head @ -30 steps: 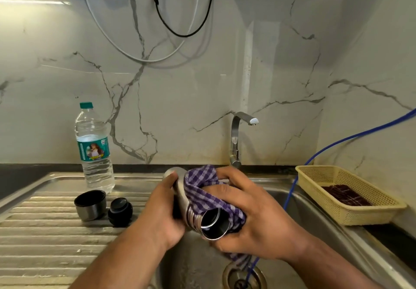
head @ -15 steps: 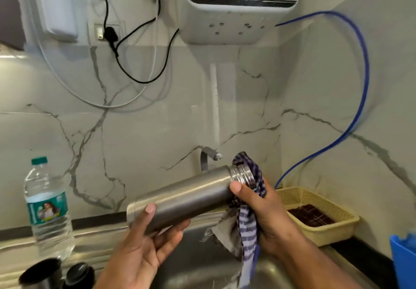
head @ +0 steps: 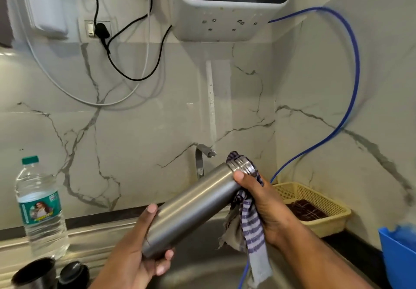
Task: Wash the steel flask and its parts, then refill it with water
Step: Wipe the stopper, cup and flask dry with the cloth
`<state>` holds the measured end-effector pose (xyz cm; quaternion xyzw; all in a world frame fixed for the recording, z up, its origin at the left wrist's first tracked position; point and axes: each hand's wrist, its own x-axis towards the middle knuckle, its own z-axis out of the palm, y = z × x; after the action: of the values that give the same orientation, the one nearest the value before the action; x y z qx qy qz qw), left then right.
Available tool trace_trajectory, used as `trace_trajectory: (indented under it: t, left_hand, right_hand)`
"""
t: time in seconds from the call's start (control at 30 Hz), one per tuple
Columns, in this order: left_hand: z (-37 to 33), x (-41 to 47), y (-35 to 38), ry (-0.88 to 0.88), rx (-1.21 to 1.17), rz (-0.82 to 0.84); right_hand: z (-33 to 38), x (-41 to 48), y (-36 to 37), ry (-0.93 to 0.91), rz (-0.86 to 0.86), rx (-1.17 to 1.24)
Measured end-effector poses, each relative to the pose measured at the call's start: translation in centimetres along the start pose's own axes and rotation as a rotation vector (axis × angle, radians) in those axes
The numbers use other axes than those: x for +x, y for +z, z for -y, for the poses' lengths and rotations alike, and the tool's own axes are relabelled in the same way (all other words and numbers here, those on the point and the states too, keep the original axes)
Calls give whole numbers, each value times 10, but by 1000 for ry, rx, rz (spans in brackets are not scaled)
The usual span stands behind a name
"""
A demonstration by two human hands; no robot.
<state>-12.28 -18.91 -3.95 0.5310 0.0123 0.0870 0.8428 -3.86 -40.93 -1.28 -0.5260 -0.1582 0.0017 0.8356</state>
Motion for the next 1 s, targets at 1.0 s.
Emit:
trace_trajectory:
  t: [1.0]
  left_hand:
    - [11,-6,-8,-327,103,270]
  right_hand:
    - [3,3,-5,99,-188,53]
